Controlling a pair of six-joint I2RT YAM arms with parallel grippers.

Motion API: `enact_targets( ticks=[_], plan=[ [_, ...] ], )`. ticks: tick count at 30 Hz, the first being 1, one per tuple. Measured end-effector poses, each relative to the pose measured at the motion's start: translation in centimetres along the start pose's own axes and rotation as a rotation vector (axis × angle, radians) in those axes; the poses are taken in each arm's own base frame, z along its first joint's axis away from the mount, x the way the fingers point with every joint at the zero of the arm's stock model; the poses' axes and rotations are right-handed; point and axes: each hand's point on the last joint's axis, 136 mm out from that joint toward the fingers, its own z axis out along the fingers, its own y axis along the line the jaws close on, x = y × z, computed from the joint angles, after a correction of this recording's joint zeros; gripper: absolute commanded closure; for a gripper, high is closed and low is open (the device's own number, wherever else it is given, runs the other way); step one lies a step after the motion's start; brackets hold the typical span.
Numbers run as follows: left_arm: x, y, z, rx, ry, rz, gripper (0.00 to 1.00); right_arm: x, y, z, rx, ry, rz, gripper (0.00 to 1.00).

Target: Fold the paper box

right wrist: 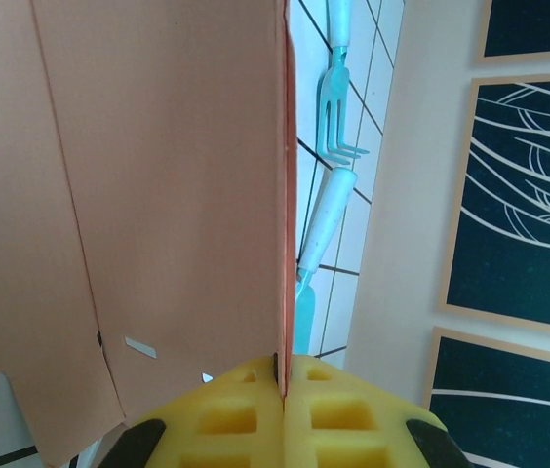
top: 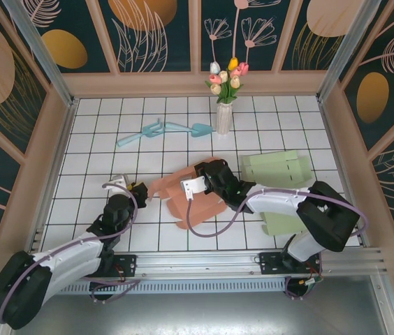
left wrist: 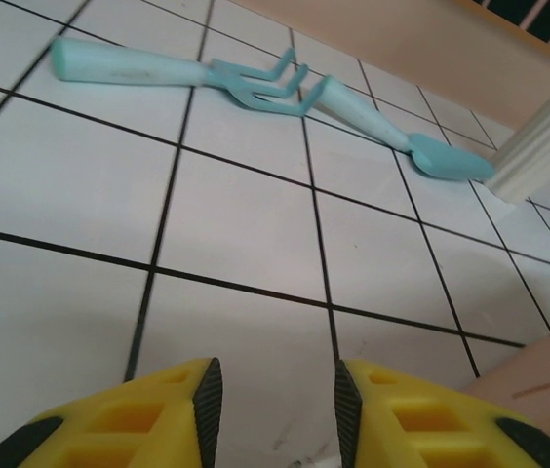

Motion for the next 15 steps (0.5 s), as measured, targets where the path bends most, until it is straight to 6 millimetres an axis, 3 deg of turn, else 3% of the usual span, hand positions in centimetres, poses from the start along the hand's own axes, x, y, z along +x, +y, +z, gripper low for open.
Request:
enact_targets(
  ticks=[8,15],
  plan=[
    [1.9,-2.3,0.5,0.133,0.092,0.036,0.60,0.1,0.1,0.7,0.006,0.004,0.005,1.00],
    [1.9,-4.2,0.3,0.234,0.100,0.043,0.60,0.9,-0.1,1.3,0.019,0.026,0.014,1.00]
  ],
)
